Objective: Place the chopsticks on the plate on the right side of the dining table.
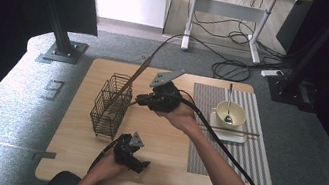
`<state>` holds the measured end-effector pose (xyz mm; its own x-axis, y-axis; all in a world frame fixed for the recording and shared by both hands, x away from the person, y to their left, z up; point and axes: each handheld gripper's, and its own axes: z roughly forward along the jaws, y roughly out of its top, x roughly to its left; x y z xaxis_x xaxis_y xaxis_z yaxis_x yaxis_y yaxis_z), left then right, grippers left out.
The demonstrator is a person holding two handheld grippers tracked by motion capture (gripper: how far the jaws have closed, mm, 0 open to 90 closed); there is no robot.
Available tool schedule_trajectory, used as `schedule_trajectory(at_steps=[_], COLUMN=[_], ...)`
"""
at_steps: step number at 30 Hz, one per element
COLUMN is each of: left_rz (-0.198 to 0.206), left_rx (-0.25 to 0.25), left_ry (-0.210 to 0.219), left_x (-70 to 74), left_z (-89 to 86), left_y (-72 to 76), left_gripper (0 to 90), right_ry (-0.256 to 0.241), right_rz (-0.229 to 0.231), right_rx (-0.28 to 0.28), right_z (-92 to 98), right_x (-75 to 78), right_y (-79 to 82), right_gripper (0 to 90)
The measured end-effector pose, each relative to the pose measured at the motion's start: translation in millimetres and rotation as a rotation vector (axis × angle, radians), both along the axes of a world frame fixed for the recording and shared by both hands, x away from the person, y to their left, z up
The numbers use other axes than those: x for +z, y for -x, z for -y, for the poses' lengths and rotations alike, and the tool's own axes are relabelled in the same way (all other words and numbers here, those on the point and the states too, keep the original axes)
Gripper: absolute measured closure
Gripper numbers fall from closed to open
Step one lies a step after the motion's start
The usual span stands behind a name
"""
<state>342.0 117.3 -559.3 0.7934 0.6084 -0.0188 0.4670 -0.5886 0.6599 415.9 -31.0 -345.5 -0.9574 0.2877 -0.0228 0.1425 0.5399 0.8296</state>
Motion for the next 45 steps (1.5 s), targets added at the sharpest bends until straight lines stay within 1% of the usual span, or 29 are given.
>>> schedule_trajectory(at_steps=[5,15,18,24,28,38,43,45], left_rz=[0.001,0.001,0.002,0.002,0.002,0.001,0.003,0.007], left_rx=[-0.003,-0.009,-0.015,-0.02,-0.018,-0.017,0.001,0.009], left_ry=[0.0,0.001,0.001,0.0,0.001,0.004,-0.003,0.007], left_x=[0.0,0.0,0.0,0.1,0.0,0.1,2.2,5.1], left_z=[-0.2,-0.4,-0.4,-0.6,-0.6,-2.1,-4.8,-6.2], left_y=[0.3,0.9,1.2,1.3,1.4,1.0,-0.3,-0.5], left_gripper=[0.0,0.0,0.0,0.0,0.1,0.3,0.5,1.1], right_ry=[-0.011,-0.04,-0.043,-0.072,-0.081,-0.085,-0.084,-0.08], right_rz=[0.0,0.009,0.012,0.005,0.01,0.016,0.021,0.021], right_rx=[-0.001,0.008,0.005,-0.005,-0.019,-0.044,-0.055,-0.059], right_z=[8.2,26.6,31.2,48.2,59.1,81.6,91.7,95.7], right_x=[7.4,27.4,29.5,35.9,40.3,47.5,47.5,46.8], right_y=[2.5,11.1,11.8,13.6,15.9,23.8,26.4,27.3], right_gripper=[82.2,82.2,82.3,82.3,82.3,82.3,82.3,82.3])
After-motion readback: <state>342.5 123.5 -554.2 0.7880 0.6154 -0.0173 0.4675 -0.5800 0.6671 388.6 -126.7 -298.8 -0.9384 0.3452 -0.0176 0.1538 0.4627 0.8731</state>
